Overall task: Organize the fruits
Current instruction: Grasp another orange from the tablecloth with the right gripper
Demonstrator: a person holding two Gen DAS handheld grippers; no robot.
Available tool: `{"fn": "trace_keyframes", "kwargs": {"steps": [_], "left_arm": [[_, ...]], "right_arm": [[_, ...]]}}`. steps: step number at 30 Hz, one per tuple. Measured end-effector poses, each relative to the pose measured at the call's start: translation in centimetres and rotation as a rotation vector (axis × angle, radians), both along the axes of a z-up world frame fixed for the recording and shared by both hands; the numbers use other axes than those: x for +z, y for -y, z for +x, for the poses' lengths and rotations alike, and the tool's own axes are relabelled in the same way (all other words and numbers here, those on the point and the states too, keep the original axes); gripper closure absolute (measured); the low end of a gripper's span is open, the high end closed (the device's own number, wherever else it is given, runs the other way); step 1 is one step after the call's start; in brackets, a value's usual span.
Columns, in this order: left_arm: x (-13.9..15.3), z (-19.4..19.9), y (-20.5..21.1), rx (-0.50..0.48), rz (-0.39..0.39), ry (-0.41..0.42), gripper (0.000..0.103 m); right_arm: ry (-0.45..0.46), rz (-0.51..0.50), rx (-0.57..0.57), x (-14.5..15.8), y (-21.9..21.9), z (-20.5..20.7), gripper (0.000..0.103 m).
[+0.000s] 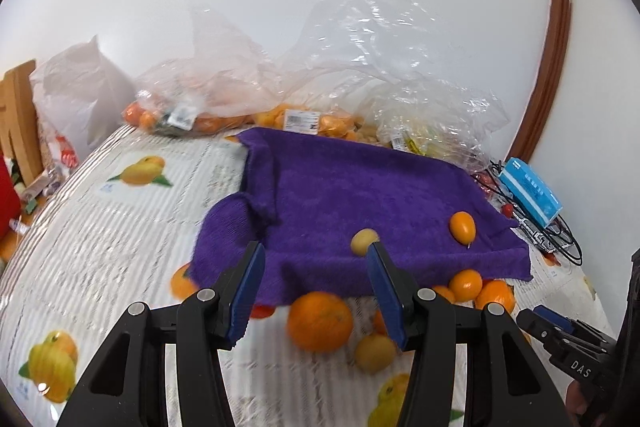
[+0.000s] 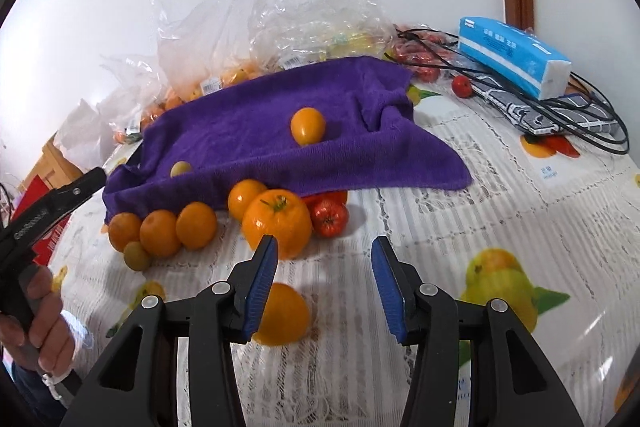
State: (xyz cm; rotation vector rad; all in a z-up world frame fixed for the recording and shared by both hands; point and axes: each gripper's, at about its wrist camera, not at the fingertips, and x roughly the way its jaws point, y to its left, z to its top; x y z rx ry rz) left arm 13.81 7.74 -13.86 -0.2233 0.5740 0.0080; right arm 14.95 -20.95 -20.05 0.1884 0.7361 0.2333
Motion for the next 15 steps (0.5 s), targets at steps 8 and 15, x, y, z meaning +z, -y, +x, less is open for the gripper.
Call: {"fn": "trace_keyframes", "kwargs": {"steps": [8, 15], "left_arm": [[-1.5, -1.2, -1.7, 0.040, -0.078, -0.070, 0.052], [-2.2, -1.1, -0.5, 0.011, -0.035, -0.096, 0.052]], "right_arm": [[-0.004, -0.006, 0.008, -0.1, -0.3, -0.5, 0.054], [0.001, -0.015, 0.080, 0.0, -1.5, -1.1, 0.049]]}}
